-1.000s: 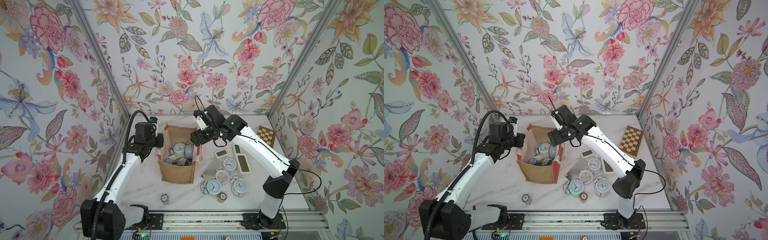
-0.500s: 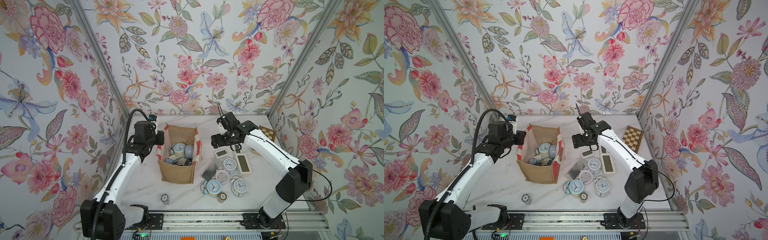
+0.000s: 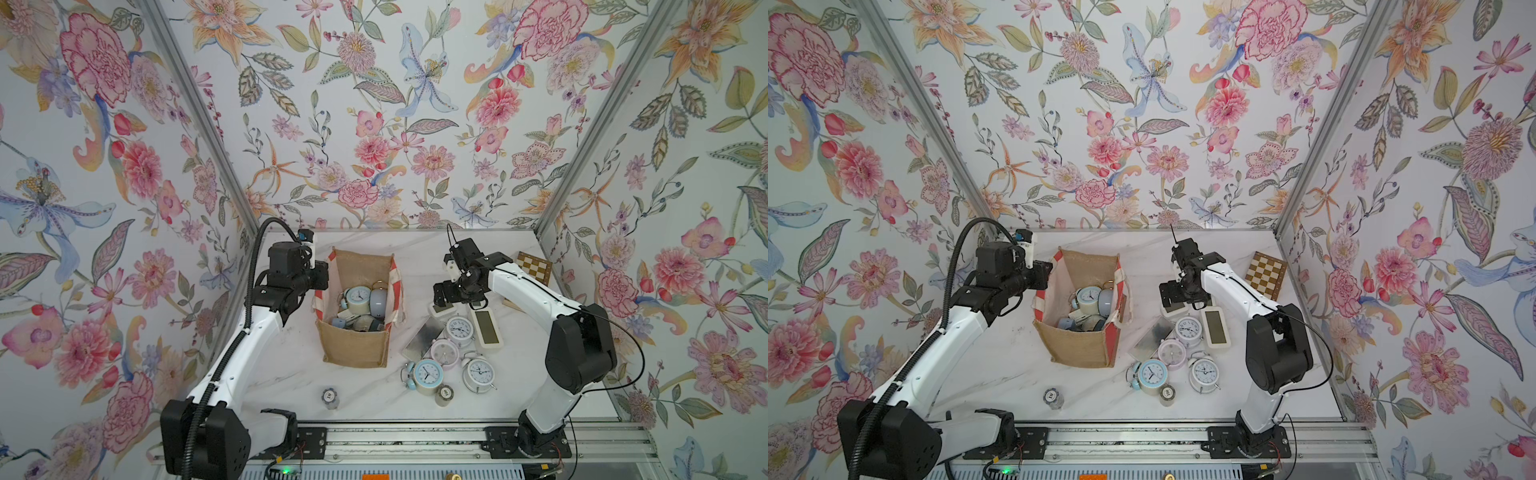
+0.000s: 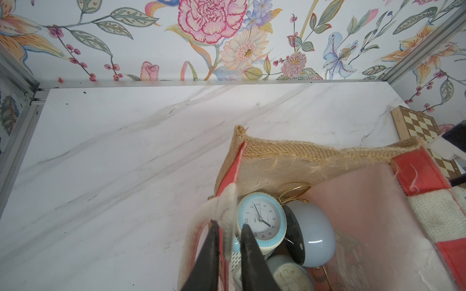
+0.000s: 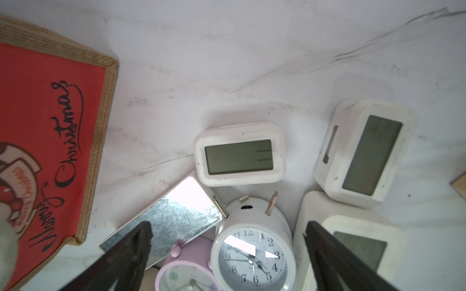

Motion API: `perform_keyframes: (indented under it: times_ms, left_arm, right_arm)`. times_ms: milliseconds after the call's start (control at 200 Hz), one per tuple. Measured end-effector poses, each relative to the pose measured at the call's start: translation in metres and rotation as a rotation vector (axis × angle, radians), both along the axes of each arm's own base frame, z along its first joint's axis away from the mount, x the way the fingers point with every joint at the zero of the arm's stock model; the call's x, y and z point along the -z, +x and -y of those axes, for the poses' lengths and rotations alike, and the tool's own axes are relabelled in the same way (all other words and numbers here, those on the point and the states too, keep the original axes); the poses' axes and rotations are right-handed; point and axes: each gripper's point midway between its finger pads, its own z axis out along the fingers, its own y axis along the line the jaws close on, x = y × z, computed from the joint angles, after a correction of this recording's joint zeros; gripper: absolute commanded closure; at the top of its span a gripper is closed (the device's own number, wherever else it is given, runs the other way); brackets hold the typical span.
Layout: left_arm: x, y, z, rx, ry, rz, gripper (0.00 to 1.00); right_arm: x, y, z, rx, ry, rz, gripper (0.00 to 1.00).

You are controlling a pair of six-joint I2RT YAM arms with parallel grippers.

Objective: Put the alarm clock into the canvas bag
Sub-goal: Pick up the alarm from the center of the board.

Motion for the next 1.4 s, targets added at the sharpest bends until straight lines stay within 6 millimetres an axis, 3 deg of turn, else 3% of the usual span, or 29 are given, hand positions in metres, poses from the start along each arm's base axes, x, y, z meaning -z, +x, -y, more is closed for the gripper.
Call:
perform_keyframes:
  times_ms: [255, 490, 841, 1401]
  left_arm:
    - [0.000, 0.000, 0.000, -0.005, -0.008, -0.003, 0.81]
    - [0.000, 0.000, 0.000, -0.005, -0.008, -0.003, 0.81]
    - [0.000, 0.000, 0.000, -0.005, -0.008, -0.003, 0.80]
    - [0.000, 0.000, 0.000, -0.009, -0.014, -0.005, 0.80]
  right_arm:
    - [0.034, 0.010, 0.002, -0.015, -0.031, -0.049, 0.01]
    - [0.053, 0.020, -0.001, -0.036, -0.052, -0.070, 0.01]
    - [0.065, 0.029, -0.006, -0.063, -0.059, -0.080, 0.00]
    - [0.066, 0.028, -0.009, -0.083, -0.059, -0.079, 0.01]
